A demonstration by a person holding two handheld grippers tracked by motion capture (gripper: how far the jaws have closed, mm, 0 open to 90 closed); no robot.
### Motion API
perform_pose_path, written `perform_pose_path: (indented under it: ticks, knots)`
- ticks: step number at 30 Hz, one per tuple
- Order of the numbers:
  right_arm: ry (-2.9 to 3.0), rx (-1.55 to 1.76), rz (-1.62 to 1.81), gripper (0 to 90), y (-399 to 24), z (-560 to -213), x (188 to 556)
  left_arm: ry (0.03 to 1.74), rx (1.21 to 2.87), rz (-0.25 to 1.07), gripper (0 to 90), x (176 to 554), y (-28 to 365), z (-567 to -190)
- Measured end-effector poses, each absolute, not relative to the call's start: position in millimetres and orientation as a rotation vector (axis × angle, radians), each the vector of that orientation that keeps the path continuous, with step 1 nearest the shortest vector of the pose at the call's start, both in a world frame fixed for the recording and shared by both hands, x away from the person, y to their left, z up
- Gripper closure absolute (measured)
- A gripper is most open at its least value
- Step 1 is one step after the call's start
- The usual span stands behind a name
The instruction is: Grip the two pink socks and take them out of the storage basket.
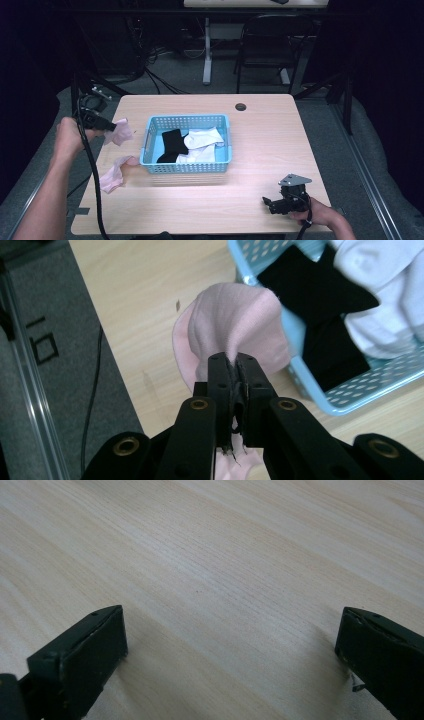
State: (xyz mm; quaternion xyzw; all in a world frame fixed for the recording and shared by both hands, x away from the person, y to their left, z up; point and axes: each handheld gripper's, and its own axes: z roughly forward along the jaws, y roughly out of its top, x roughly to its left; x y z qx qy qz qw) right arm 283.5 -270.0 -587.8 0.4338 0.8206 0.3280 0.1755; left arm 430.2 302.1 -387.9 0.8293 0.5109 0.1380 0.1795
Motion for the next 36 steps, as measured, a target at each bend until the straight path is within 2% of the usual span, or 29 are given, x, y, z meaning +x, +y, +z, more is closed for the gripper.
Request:
perform_pose_path:
  ticks: [14, 18, 22, 26, 31, 36]
  knots:
    - [2.321, 1.232, 0.936, 0.0, -269.8, -588.0, 283.4, 1.57, 2.322, 0.218, 84.2, 439.2, 320.9, -487.3]
    - [2.322, 1.231, 0.936, 0.0, -269.8, -588.0, 283.4, 1.579, 2.316, 0.198, 78.9, 439.7, 324.9, -501.7]
    - [2.322, 1.232, 0.935, 0.0, -269.8, -588.0, 283.3, 1.59, 2.286, 0.169, 65.4, 438.2, 329.9, -507.1]
    - [2.321, 1.231, 0.936, 0.0, -269.8, -588.0, 283.4, 1.598, 2.225, 0.168, 43.7, 431.3, 333.4, -502.8]
    - [2.321, 1.231, 0.936, 0.0, -269.9, -588.1, 283.4, 1.585, 2.156, 0.206, 21.0, 411.7, 337.4, -490.7]
    - [2.322, 1.232, 0.936, 0.0, -269.8, -588.0, 283.3, 1.585, 2.145, 0.253, 12.4, 389.9, 337.8, -477.7]
